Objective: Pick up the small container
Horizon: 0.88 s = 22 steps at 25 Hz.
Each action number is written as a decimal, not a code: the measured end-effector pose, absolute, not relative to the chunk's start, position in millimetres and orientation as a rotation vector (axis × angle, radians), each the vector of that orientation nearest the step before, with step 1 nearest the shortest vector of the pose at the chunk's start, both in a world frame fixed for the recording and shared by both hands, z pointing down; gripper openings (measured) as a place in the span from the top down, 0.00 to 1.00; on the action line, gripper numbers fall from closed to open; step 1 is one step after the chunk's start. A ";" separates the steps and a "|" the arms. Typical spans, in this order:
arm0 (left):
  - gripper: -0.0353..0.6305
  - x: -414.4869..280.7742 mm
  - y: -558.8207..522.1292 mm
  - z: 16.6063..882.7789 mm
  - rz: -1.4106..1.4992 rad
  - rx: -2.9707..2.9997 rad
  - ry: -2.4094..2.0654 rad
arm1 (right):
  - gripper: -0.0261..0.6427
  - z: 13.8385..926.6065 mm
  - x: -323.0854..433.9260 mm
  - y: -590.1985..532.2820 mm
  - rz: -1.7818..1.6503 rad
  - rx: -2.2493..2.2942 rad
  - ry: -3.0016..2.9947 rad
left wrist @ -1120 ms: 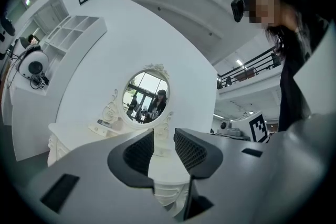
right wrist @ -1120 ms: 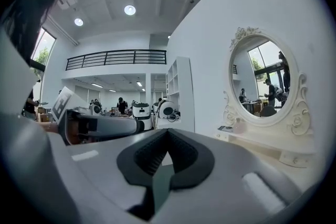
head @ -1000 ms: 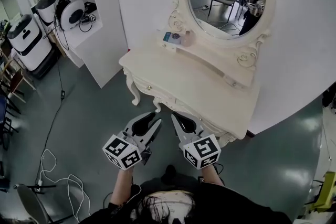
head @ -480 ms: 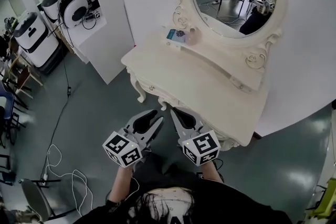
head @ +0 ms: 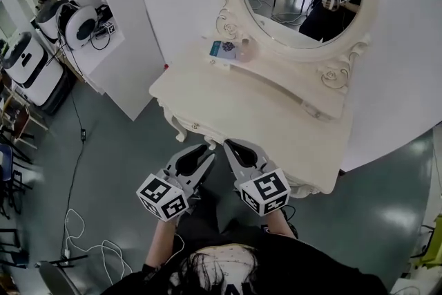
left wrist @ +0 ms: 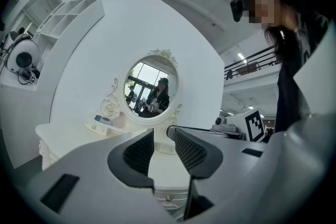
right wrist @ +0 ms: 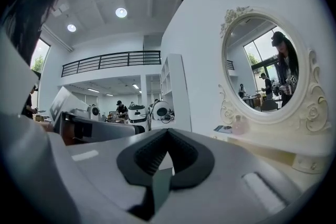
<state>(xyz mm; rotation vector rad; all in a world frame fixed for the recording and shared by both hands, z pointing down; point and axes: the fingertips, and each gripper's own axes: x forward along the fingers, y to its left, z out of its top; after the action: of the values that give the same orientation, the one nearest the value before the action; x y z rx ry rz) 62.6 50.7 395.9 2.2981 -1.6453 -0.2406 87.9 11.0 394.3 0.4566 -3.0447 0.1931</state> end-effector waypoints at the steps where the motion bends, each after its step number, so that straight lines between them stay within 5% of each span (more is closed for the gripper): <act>1: 0.77 54.3 46.0 396.4 -0.243 2.301 -1.637 | 0.95 395.3 80.1 7.0 0.188 0.465 -3.037; 22: 0.77 -111.7 -39.6 384.9 -0.253 2.459 -1.392 | 0.95 383.0 -76.2 -72.7 0.141 0.759 -2.942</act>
<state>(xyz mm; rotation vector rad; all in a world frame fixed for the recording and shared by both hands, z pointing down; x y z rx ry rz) -111.7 -39.6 384.9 2.4593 -1.3923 -0.2527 -76.2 -72.7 383.0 0.7592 -2.9422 0.1412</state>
